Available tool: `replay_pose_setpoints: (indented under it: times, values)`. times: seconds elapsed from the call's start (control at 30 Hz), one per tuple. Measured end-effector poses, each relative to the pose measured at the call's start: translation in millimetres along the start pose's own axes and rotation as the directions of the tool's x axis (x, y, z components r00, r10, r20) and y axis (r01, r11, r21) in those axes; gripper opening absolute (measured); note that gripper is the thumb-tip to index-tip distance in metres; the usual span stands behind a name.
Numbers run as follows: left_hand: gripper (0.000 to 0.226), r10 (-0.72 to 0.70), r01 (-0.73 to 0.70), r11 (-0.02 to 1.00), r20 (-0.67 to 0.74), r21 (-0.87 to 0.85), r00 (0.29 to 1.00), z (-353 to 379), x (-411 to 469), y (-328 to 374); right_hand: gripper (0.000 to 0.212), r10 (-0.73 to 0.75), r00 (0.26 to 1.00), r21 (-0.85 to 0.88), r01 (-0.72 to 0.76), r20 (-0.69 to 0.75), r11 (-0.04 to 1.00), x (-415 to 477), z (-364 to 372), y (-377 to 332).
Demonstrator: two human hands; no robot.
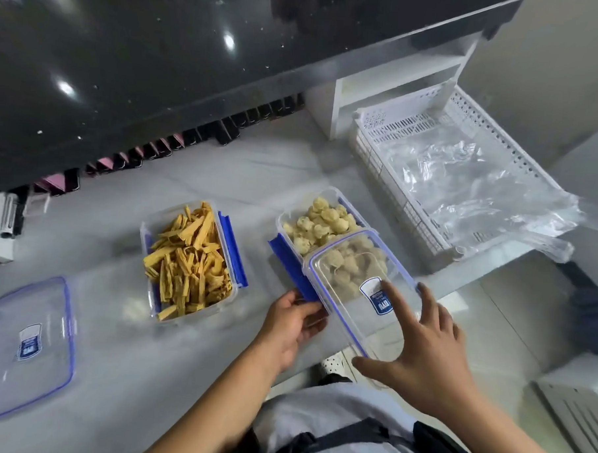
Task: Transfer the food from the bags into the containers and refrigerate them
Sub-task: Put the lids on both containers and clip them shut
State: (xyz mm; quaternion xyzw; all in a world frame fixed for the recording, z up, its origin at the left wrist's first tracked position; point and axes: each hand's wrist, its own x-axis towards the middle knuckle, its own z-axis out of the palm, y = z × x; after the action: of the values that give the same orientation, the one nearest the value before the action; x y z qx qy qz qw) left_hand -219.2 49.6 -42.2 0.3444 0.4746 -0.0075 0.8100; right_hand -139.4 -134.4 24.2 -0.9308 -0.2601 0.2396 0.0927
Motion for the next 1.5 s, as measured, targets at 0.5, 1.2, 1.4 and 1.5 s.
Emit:
replay_pose_setpoints:
  times: [0.5,1.2,1.4,1.5]
  values:
    - [0.035,0.071,-0.066,0.997,0.135,-0.039,0.988,-10,-6,14,0.114,0.029,0.995,0.046,-0.025,-0.1,0.999,-3,-11,-11]
    - [0.037,0.028,-0.024,1.0,0.198,-0.019,0.98,-21,-5,17,0.113,0.03,0.996,-0.043,-0.034,-0.083,0.999,-11,-5,-6]
    - [0.041,0.022,-0.021,1.0,0.222,-0.007,0.975,-24,-5,18,0.111,0.045,0.991,-0.101,-0.057,-0.126,0.993,-34,-10,15]
    - [0.041,0.017,-0.019,1.0,0.226,0.006,0.974,-25,-5,18,0.114,0.043,0.997,-0.182,-0.053,-0.061,0.982,-38,0,16]
